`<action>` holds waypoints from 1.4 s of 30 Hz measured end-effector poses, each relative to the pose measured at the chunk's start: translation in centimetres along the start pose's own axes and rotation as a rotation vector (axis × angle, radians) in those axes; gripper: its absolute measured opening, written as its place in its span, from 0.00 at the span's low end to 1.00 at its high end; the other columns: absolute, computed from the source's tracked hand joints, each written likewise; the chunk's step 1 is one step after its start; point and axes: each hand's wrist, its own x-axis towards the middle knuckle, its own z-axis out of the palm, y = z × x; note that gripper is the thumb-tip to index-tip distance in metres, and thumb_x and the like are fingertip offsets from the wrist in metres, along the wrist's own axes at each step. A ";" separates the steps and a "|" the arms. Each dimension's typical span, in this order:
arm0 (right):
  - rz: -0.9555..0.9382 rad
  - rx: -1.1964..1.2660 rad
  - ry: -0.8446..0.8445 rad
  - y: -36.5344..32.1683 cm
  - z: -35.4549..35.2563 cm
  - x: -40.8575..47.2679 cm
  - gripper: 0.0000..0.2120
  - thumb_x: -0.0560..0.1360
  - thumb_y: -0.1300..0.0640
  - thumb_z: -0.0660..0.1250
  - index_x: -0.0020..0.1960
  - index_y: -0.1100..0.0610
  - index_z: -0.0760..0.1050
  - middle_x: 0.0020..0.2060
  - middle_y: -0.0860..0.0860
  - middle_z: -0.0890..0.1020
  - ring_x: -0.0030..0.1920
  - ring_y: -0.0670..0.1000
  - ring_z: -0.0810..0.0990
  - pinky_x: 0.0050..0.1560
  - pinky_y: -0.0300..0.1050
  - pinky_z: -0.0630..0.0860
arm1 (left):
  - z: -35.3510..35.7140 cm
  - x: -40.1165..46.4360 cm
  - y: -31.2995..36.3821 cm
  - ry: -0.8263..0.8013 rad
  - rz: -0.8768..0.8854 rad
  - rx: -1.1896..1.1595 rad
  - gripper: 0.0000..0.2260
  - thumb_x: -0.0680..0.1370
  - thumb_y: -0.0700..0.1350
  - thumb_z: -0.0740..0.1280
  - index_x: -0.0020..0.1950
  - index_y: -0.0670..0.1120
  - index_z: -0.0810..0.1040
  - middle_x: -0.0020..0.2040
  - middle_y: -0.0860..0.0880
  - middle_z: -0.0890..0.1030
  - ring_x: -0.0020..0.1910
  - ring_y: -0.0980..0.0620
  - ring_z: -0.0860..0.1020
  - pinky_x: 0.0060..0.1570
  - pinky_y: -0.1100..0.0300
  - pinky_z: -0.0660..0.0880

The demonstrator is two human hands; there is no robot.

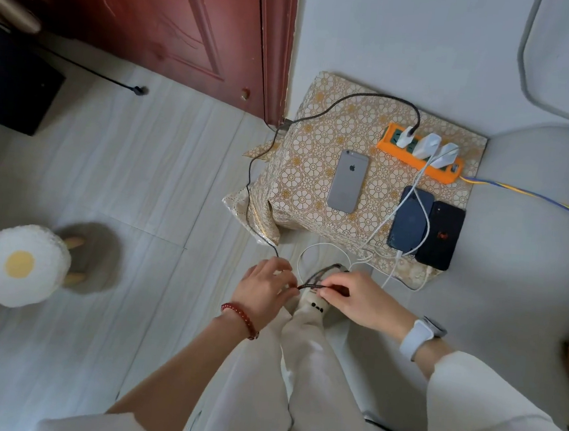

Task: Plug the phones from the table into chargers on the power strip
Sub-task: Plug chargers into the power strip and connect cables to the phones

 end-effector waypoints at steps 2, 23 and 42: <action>0.012 0.016 0.016 0.3 0.0 -0.2 0.07 0.75 0.58 0.64 0.44 0.58 0.81 0.39 0.54 0.83 0.36 0.49 0.76 0.37 0.31 0.68 | -0.1 -0.1 0.3 0.014 0.072 -0.018 0.07 0.77 0.43 0.61 0.49 0.42 0.77 0.51 0.44 0.80 0.51 0.43 0.76 0.51 0.54 0.70; 0.344 -0.264 0.351 6.4 -2.1 -0.3 0.11 0.76 0.56 0.58 0.37 0.58 0.70 0.41 0.60 0.74 0.47 0.63 0.73 0.48 0.53 0.70 | -3.6 -1.5 -3.9 0.443 -0.325 0.020 0.07 0.75 0.38 0.63 0.49 0.41 0.80 0.43 0.41 0.82 0.42 0.37 0.78 0.43 0.47 0.76; 0.162 1.185 0.603 -0.7 -1.3 3.0 0.10 0.78 0.68 0.54 0.49 0.54 0.68 0.37 0.55 0.77 0.27 0.48 0.74 0.30 0.40 0.75 | -1.2 -0.8 -6.2 -0.393 -0.585 0.009 0.17 0.77 0.45 0.62 0.65 0.49 0.70 0.66 0.46 0.72 0.62 0.46 0.73 0.61 0.53 0.71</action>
